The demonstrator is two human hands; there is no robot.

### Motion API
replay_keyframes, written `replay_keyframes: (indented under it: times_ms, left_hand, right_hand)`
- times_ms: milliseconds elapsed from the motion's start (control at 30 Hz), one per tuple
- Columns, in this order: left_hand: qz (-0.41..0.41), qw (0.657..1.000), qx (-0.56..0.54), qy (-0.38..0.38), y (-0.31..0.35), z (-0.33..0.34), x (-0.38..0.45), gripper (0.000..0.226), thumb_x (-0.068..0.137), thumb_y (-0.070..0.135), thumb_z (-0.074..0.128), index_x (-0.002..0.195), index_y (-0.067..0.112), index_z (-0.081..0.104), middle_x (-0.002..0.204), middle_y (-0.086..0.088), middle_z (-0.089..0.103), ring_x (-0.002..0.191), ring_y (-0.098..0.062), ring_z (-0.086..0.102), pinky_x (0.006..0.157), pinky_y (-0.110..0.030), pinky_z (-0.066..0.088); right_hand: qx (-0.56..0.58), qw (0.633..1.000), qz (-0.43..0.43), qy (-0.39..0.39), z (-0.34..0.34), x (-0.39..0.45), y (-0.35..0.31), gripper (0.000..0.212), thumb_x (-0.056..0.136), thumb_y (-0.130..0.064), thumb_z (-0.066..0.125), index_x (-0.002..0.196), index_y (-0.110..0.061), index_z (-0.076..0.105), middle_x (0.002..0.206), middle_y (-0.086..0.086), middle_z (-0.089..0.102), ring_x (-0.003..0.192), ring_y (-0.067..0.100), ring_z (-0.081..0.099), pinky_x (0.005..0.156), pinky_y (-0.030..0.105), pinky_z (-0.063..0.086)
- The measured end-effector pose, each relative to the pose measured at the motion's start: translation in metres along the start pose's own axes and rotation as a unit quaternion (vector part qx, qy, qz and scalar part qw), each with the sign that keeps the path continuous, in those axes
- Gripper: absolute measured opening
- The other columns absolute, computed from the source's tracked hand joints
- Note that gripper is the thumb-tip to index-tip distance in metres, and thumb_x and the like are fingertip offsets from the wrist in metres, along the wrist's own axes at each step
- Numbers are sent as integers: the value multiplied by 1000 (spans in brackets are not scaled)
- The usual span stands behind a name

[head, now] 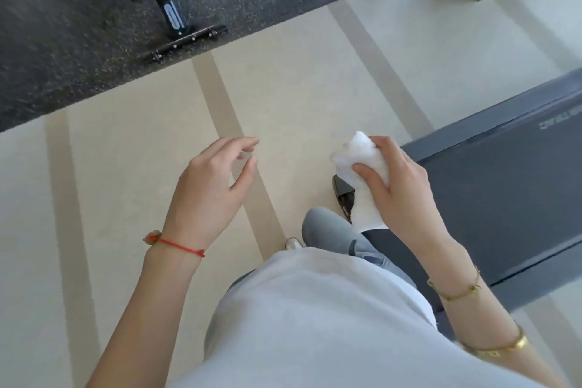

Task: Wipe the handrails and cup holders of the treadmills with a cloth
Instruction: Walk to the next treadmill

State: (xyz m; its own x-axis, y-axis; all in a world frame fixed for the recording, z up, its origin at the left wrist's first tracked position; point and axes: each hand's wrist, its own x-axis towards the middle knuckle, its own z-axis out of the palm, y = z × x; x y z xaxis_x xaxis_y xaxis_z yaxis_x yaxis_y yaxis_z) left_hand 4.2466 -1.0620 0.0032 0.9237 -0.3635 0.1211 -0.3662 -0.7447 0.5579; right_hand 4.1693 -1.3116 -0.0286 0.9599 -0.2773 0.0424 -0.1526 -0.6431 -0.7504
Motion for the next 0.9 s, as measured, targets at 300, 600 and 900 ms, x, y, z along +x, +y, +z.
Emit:
replay_keyframes:
  times_ms: [300,600,900]
  left_hand:
    - [94,990,-27,-103,-21,33,174,25,96,17,58,120,17,66,109,5,68,98,-10,64,87,-29,50]
    - [199,969,-34,-144,24,86,386,26,96,19,58,121,18,65,110,6,67,98,-9,63,87,-25,47]
    - [299,931,-59,-201,87,144,547,27,96,17,59,122,17,65,111,4,68,97,-7,61,88,-20,43]
  right_hand:
    - [-15,990,106,88,4,111,19,24,95,-33,55,116,-24,50,93,-11,56,83,0,49,68,5,38]
    - [-23,972,171,163,-47,264,53,21,96,-33,54,114,-24,50,96,-11,57,78,5,47,65,16,37]
    - [-37,936,243,252,-99,368,89,24,96,-31,55,117,-22,51,100,-9,58,81,14,51,69,30,43]
